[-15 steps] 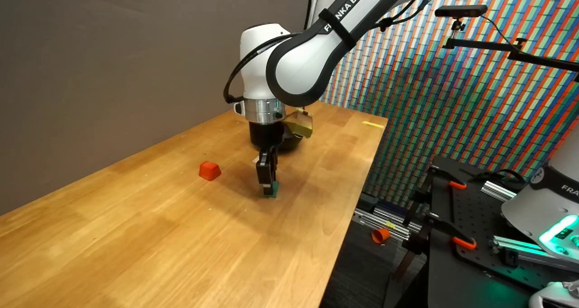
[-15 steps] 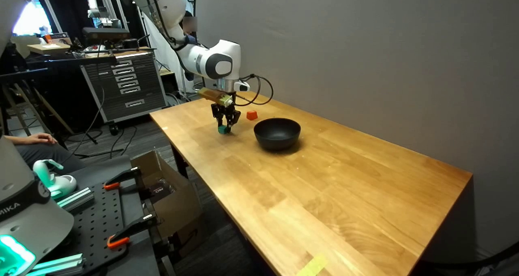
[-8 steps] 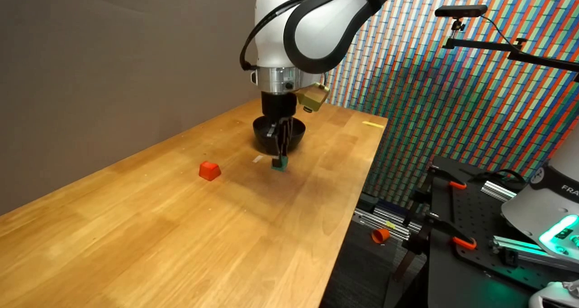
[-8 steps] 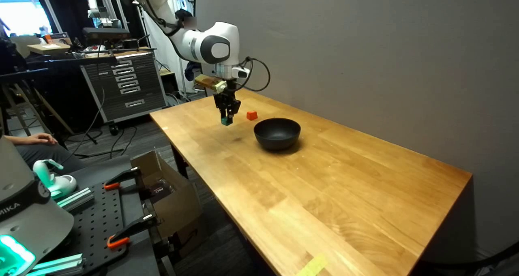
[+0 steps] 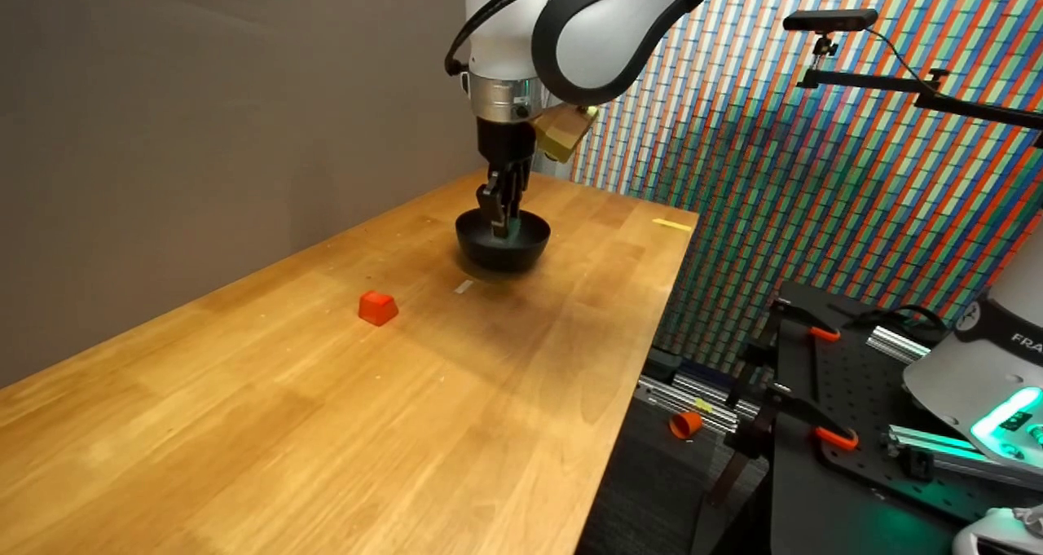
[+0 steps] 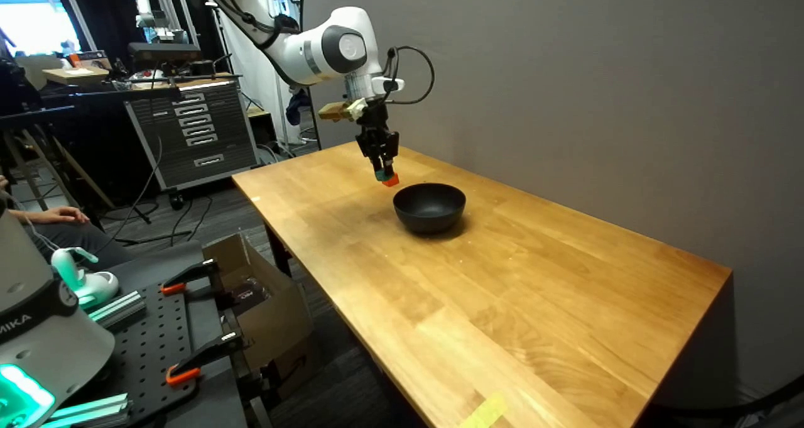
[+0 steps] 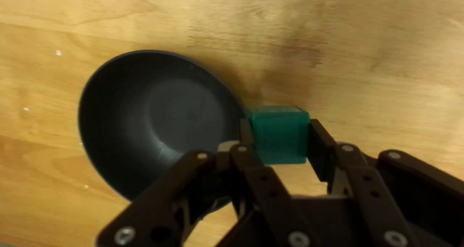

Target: Place the blocks in the bowl

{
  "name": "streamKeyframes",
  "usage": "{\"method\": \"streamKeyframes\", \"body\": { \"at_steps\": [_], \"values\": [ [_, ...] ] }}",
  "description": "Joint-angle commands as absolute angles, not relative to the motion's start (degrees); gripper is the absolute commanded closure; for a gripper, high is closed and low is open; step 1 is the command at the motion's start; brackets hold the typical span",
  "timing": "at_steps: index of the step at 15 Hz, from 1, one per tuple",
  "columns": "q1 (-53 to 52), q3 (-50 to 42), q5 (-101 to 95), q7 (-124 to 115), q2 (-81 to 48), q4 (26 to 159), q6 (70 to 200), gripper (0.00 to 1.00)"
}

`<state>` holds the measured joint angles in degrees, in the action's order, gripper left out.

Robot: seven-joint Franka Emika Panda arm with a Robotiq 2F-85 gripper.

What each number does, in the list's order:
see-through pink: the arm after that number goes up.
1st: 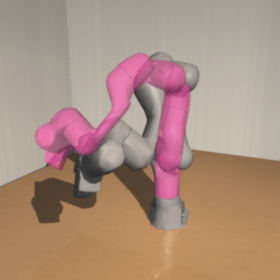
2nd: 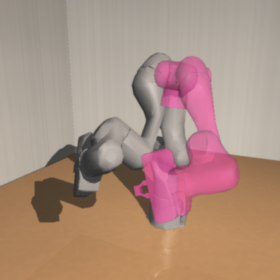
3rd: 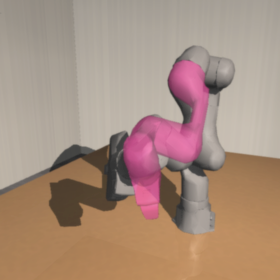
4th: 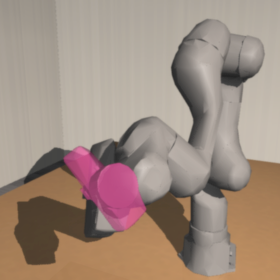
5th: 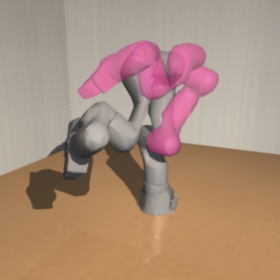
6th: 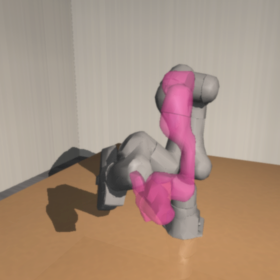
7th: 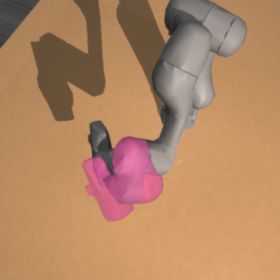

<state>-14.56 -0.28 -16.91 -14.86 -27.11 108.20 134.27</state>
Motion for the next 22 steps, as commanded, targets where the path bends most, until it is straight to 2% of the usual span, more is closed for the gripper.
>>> {"method": "streamKeyframes", "body": {
  "at_steps": [1, 4, 5, 6, 11, 17, 22],
  "values": [
    [-14.81, -3.55, -21.85, -17.74, -29.06, 104.31, 132.58, 0.85],
    [-13.49, -5.19, -23.14, -17.19, -31.43, 101.04, 132.63, 0.85],
    [-12.69, -5.02, -22.02, -16.31, -32.31, 99.99, 132.54, 0.35],
    [-12.12, -4.72, -21.13, -15.48, -33.11, 99.16, 132.33, 0.35],
    [-7.39, 4.27, -7.50, -3.71, -39.04, 94.33, 132.32, 0.00],
    [-5.31, 13.09, 4.38, 9.61, -49.44, 82.09, 124.88, 0.00],
    [-7.23, 14.26, 6.22, 13.51, -59.11, 69.22, 115.17, 0.00]
  ]
}}
